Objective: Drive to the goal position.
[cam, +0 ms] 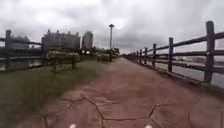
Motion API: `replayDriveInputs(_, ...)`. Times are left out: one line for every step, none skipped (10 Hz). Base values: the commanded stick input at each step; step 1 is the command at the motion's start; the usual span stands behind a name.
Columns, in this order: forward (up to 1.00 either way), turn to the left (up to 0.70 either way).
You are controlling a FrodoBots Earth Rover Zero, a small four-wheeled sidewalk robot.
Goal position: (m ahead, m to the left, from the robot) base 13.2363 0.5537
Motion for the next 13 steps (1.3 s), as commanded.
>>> replayDriveInputs(0.98, -0.36)
replayDriveInputs(0.98, -0.28)
replayDriveInputs(0.98, -0.07)
replayDriveInputs(0.98, 0.00)
replayDriveInputs(0.98, 0.00)
replayDriveInputs(0.98, 0.00)
replayDriveInputs(0.98, 0.00)
replayDriveInputs(0.98, 0.00)
replayDriveInputs(0.98, 0.00)
replayDriveInputs(0.98, 0.00)
replayDriveInputs(0.98, 0.00)
replayDriveInputs(0.98, 0.00)
replayDriveInputs(0.98, 0.00)
